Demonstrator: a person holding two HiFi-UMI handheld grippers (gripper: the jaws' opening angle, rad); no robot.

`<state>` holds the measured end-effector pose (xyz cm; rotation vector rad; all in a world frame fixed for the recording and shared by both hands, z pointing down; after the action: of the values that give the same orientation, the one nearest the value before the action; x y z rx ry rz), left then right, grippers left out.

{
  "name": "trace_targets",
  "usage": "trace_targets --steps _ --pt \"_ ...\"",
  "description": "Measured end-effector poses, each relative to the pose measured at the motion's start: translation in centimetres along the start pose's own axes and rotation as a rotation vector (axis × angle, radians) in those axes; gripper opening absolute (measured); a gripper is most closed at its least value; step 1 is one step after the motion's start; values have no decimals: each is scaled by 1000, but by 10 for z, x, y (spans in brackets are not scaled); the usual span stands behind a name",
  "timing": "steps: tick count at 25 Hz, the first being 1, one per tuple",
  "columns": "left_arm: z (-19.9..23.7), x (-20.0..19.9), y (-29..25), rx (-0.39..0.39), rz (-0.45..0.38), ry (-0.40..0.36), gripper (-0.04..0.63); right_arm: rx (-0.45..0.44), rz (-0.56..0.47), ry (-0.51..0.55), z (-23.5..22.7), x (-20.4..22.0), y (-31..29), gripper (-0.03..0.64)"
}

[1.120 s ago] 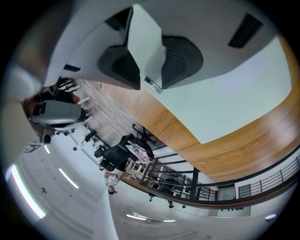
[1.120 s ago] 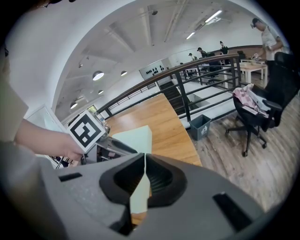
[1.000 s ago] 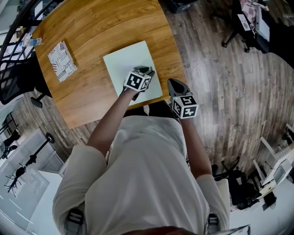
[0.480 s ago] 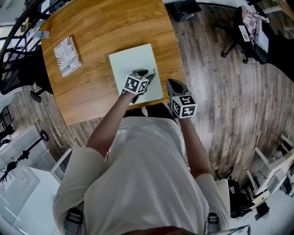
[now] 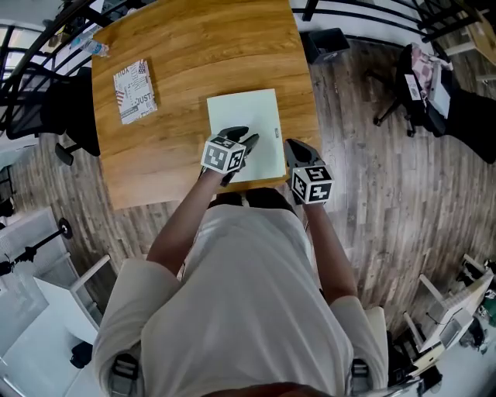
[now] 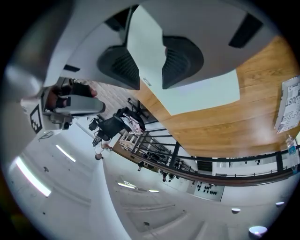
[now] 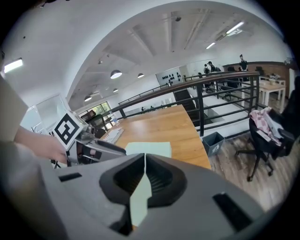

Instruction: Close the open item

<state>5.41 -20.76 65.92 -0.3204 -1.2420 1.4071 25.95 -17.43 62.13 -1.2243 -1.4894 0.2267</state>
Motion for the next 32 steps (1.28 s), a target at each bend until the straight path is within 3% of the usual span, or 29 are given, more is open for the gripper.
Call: trace_targets --steps 9,23,32 --pt "19 15 104 -23 -166 3 144 20 -35 73 61 -30 9 11" --pt "28 21 263 -113 -417 -135 143 55 -160 206 154 -87 58 11" --pt "24 19 332 -152 -533 -156 137 72 -254 257 185 -121 96 11"
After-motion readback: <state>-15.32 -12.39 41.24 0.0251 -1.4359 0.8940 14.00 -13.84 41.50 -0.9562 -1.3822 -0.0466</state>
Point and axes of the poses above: the fingertips, and each gripper's own axes: y backward along the fingers, z to its left, x out of its underside, the point moved 9 cm from there along y, backward along the fingers, and after that the axes turned 11 degrees about z, right-handed, at the moved point
